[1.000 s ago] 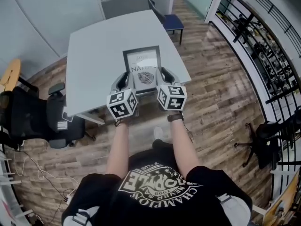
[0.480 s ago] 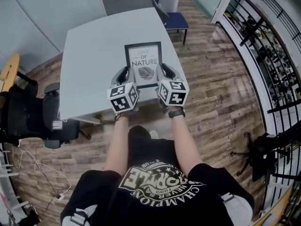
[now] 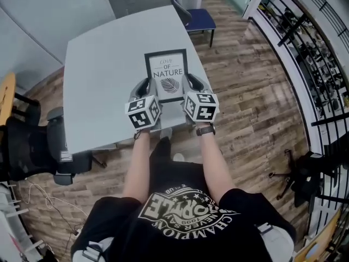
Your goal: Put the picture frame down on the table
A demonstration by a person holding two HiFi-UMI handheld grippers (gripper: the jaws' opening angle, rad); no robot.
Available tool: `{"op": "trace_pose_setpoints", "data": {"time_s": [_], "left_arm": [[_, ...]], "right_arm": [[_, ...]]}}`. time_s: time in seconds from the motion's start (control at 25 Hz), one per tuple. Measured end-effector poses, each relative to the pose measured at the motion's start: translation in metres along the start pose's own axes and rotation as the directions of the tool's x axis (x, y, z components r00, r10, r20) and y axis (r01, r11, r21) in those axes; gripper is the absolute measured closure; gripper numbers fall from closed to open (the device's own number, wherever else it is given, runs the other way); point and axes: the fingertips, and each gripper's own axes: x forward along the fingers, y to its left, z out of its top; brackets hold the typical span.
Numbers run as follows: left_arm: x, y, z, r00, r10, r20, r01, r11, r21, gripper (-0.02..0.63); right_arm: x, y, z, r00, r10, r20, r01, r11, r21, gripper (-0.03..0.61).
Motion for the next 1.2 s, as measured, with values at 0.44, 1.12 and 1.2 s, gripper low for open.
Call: {"op": "trace_pose_setpoints", "data": {"time_s": [0.44, 1.12, 1.2], "left_arm": [[0.106, 0.011, 0.006, 0.994, -0.05, -0.096, 0.051, 0.999, 0.007, 0.545], [0.207, 0.046, -0.058, 0.955, -0.069, -0.288, 0.052, 0.996, -0.068, 0.545], [0.215, 0.047, -0.066, 0.948, -0.073, -0.308, 0.053, 0.996, -0.075, 0.545]], "right_arm": [[0.082, -0.056, 0.003, 0.995, -0.074, -0.066, 0.077, 0.996, 0.04, 0.514], [0.161, -0.106, -0.062, 0.957, -0.144, -0.25, 0.167, 0.983, 0.076, 0.512], [0.166, -0.112, -0.07, 0.951, -0.151, -0.271, 0.18, 0.98, 0.083, 0.513]]}}
